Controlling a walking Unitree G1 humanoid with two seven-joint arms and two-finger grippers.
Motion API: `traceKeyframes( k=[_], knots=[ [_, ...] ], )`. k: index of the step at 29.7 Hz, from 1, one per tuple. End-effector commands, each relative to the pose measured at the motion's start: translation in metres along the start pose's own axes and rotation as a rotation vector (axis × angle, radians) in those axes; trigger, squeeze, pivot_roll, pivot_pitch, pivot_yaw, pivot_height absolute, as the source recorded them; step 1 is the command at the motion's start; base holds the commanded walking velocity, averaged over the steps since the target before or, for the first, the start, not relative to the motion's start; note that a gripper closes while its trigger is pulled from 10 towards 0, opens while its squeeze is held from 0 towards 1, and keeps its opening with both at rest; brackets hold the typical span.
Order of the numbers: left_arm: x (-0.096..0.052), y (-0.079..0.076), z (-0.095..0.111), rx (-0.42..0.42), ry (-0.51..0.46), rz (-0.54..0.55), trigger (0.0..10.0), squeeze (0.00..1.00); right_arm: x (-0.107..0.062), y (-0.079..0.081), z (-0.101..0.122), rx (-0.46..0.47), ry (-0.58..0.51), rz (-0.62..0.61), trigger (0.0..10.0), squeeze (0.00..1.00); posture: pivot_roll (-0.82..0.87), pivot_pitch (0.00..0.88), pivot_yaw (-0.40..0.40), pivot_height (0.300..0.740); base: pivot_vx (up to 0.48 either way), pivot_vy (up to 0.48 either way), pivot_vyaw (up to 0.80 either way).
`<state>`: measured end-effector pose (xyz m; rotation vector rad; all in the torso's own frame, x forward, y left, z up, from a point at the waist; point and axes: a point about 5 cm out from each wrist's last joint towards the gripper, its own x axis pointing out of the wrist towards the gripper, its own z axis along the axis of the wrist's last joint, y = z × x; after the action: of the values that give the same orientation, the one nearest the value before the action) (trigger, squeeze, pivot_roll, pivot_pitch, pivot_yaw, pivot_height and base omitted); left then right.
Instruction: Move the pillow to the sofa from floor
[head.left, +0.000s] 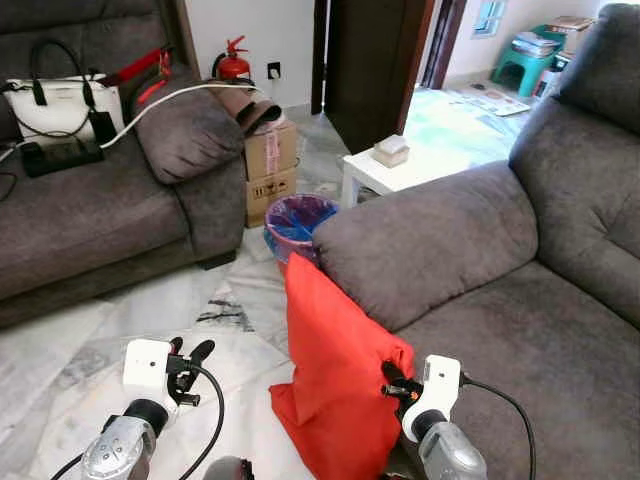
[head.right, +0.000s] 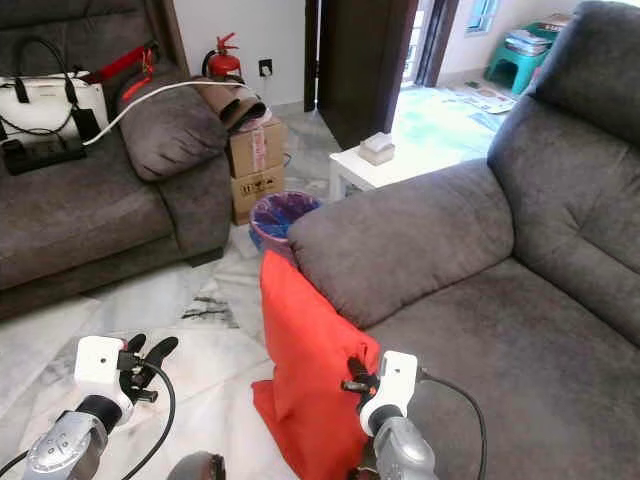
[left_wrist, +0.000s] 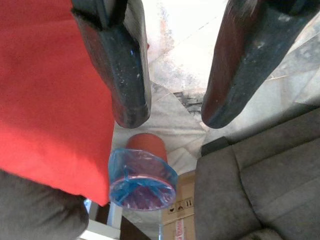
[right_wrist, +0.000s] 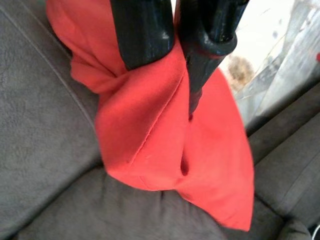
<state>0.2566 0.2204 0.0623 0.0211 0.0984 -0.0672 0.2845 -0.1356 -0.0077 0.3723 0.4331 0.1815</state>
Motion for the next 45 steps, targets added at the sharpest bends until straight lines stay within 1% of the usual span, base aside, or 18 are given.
traceKeyframes(
  k=[1,7,19,25,27,28,29,30,31,33,35,36,38,40,43,44,45],
  knots=[
    [0.001,0.001,0.000,0.003,-0.004,-0.001,10.0,0.00,0.002,0.002,0.005,-0.001,-0.023,0.006,10.0,0.00,0.16,0.073,-0.031,0.704,0.000,0.000,0.00],
    [0.000,0.002,0.001,0.003,-0.006,0.006,10.0,0.00,0.002,0.003,0.005,-0.007,-0.019,0.010,10.0,0.00,0.16,0.077,-0.032,0.739,0.000,0.000,0.00],
    [0.000,0.001,0.002,0.002,-0.006,0.004,10.0,0.00,0.002,0.002,0.006,0.003,-0.027,0.002,10.0,0.00,0.17,0.086,-0.031,0.740,0.000,0.000,0.00],
    [-0.001,0.003,0.002,0.005,-0.004,0.004,10.0,0.00,0.003,0.002,0.009,-0.025,-0.037,0.022,10.0,0.00,0.17,0.094,-0.026,0.740,0.000,0.000,0.00],
    [-0.002,0.003,0.002,0.007,-0.001,-0.005,10.0,0.00,0.004,0.001,0.016,-0.064,-0.052,0.048,10.0,0.00,0.18,0.095,-0.026,0.740,0.000,0.000,0.00],
    [-0.002,0.003,0.002,0.007,-0.001,-0.005,10.0,0.00,0.004,0.001,0.016,-0.064,-0.052,0.048,10.0,0.00,0.18,0.095,-0.026,0.740,0.000,0.000,0.00],
    [-0.002,0.004,0.002,0.011,0.009,-0.024,10.0,0.00,0.005,0.004,0.022,-0.098,-0.062,0.099,10.0,0.00,0.18,0.098,-0.022,0.740,0.000,0.000,0.00],
    [-0.003,0.004,0.002,0.017,0.020,-0.046,10.0,0.00,0.006,0.006,0.027,-0.158,-0.057,0.156,10.0,0.00,0.18,0.100,-0.021,0.740,0.000,0.000,0.00],
    [-0.003,0.004,0.001,0.018,0.023,-0.053,10.0,0.00,0.006,0.006,0.028,-0.179,-0.052,0.176,10.0,0.00,0.17,0.101,-0.021,0.740,0.000,0.000,0.00],
    [-0.004,0.004,0.001,0.032,0.040,-0.086,10.0,0.00,0.006,0.009,0.031,-0.262,-0.030,0.260,10.0,0.00,0.17,0.101,-0.020,0.740,0.000,0.000,0.00],
    [-0.005,0.006,0.000,0.029,0.050,-0.099,10.0,0.00,0.005,0.009,0.033,-0.306,-0.014,0.291,10.0,0.00,0.18,0.103,-0.020,0.740,0.000,0.000,0.00],
    [-0.005,0.009,0.000,0.029,0.063,-0.117,10.0,0.00,0.004,0.008,0.034,-0.372,0.011,0.339,10.0,0.00,0.18,0.103,-0.021,0.740,0.000,0.000,0.00],
    [-0.005,0.010,0.001,0.030,0.072,-0.130,10.0,0.00,0.002,0.008,0.034,-0.402,0.024,0.379,10.0,0.00,0.18,0.103,-0.021,0.740,0.000,0.000,0.00],
    [-0.005,0.011,0.001,0.037,0.080,-0.150,10.0,0.00,0.000,0.007,0.034,-0.409,0.038,0.435,10.0,0.00,0.18,0.103,-0.021,0.740,0.000,0.000,0.00],
    [-0.006,0.011,0.002,0.044,0.107,-0.211,10.0,0.00,-0.004,0.006,0.033,-0.443,0.073,0.519,10.0,0.00,0.18,0.105,-0.021,0.740,0.000,0.000,0.00],
    [-0.008,0.010,0.002,0.050,0.128,-0.255,10.0,0.00,-0.006,0.006,0.032,-0.462,0.100,0.567,10.0,0.00,0.18,0.105,-0.020,0.740,0.000,0.000,0.00],
    [-0.008,0.010,0.002,0.057,0.137,-0.274,10.0,0.00,-0.007,0.006,0.031,-0.470,0.112,0.589,10.0,0.00,0.18,0.105,-0.019,0.740,0.000,0.000,0.00]
  ],
)
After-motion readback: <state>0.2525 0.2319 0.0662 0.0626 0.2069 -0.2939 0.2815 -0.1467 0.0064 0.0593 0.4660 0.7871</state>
